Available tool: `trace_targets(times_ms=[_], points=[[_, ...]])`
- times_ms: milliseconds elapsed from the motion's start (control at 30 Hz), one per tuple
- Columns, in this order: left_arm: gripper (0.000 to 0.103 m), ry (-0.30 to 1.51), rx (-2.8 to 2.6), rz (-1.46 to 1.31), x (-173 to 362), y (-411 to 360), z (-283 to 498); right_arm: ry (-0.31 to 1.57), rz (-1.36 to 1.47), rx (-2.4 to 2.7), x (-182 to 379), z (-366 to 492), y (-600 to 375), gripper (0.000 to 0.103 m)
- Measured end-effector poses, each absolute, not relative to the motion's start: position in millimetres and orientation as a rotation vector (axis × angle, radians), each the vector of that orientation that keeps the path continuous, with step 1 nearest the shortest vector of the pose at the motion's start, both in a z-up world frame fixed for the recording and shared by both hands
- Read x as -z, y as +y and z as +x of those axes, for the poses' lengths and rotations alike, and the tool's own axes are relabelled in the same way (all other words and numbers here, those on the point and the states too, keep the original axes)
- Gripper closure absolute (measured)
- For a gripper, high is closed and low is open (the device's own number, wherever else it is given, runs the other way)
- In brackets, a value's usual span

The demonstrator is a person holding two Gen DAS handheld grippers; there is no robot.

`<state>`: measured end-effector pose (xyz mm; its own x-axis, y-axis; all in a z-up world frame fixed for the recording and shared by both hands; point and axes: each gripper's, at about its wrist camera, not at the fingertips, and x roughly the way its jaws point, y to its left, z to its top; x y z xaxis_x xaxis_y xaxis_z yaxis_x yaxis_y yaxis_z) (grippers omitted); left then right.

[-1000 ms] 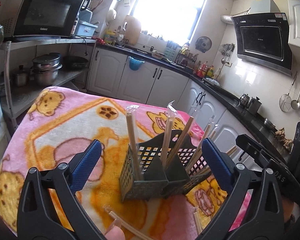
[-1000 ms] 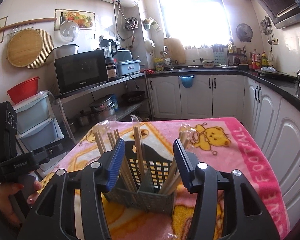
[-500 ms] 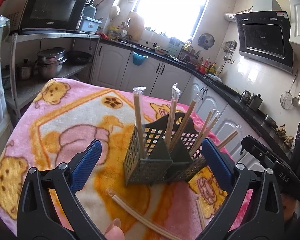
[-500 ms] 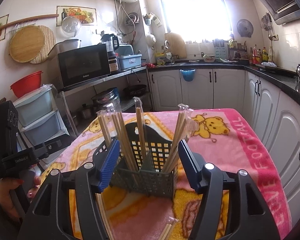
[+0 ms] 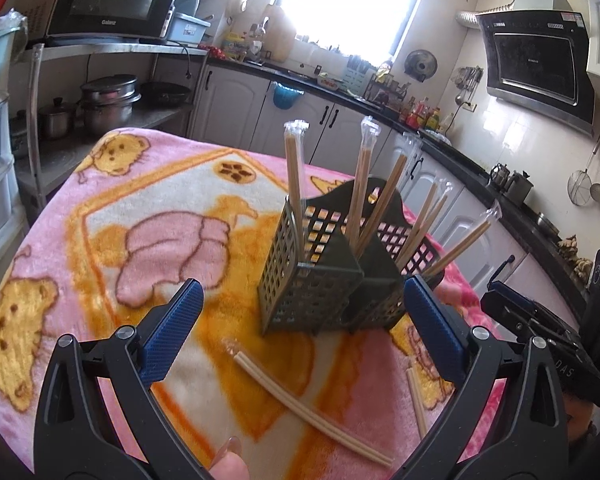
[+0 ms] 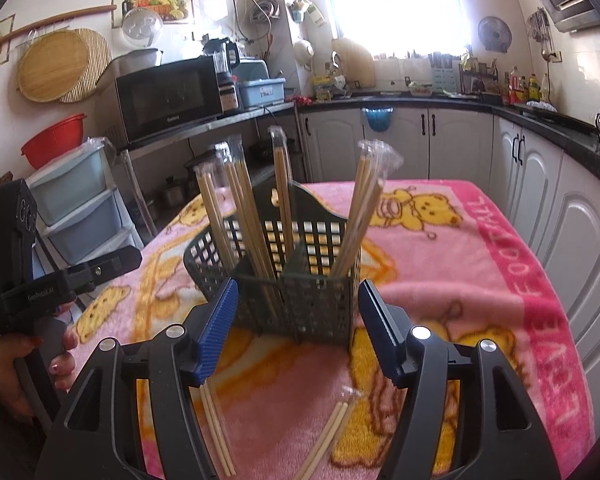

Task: Organize utensils
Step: 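Move both open tools over the wrapped chopstick bundles on the blanket, then close the left tool on a chopstick while the right tool grasps another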

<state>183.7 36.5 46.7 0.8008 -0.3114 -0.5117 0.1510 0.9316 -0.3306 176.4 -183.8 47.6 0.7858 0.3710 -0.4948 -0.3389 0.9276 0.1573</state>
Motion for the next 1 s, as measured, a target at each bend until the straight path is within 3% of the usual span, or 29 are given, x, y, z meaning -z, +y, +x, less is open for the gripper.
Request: trace_targets(times_ms=[633,767,933,1000], points=[[0.011,0.839,0.268,-0.326,33.8,29.5,190.1,0.800,0.046,-0.353,23.4,183.8,-188.7,0.043],[0.023,0.883,0.277,-0.362,45.0,29.9,196.0,0.867,0.045,-0.333,40.4,194.3,-190.0,0.043],[0.034,0.932,0.274,-0.404,58.3,32.0,211.2,0.956,0.062,-0.325,62.3,210.2,-189.4,0.056],[0.038,0.945,0.260,-0.412,61.9,34.0,217.9,0.959,0.065,-0.320,65.3,213.9,-189.1,0.057]])
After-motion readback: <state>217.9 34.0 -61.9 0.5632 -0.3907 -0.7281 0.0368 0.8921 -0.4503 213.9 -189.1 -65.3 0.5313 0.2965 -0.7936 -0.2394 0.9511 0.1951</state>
